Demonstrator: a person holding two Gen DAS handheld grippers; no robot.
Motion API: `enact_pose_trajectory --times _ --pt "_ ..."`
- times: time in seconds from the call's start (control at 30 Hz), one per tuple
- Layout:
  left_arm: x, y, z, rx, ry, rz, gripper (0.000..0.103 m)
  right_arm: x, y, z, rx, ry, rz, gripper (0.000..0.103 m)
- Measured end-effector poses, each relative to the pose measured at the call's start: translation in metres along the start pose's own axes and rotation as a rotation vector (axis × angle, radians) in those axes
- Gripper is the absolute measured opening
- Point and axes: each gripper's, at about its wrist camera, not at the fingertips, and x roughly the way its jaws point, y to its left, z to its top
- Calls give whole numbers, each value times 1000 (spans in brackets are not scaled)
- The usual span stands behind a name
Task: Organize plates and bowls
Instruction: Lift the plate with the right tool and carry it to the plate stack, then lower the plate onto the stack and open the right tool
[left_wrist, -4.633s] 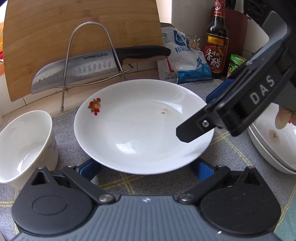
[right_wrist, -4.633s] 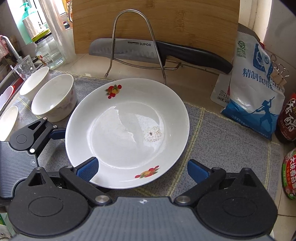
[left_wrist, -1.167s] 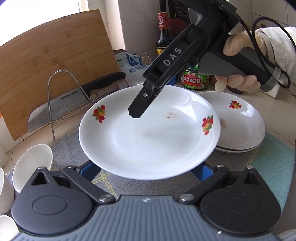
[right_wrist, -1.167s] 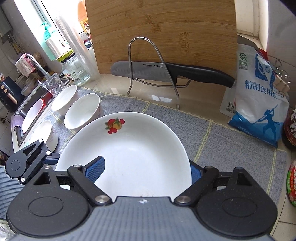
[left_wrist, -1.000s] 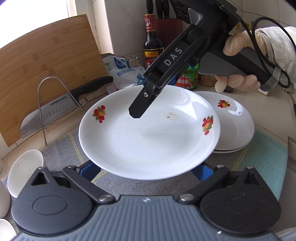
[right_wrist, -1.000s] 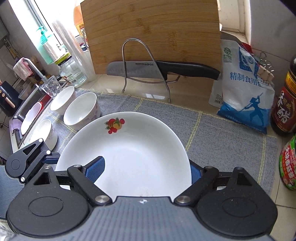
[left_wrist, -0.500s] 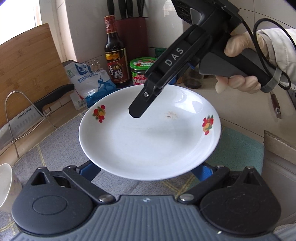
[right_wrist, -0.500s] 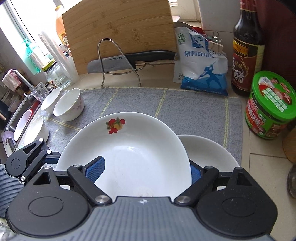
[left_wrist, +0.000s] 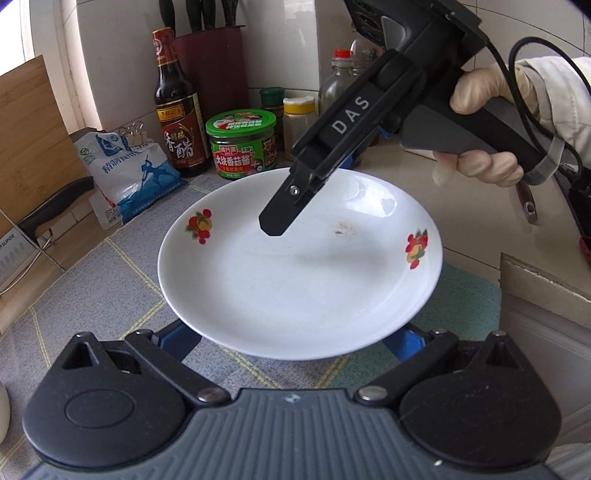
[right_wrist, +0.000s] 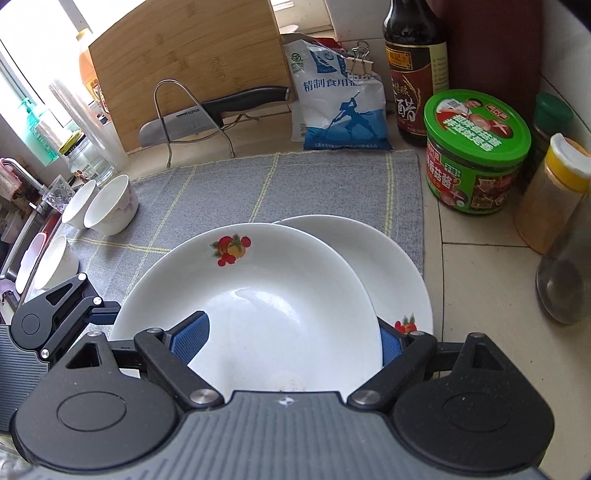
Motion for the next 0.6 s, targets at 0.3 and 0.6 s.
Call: enact_pose_trajectory --times 0.3,0.6 --pt "6 -4 2 -5 13 -6 102 3 -11 -7 22 11 1 94" --pt "9 -1 4 -4 14 3 102 5 -15 -8 27 17 -3 94"
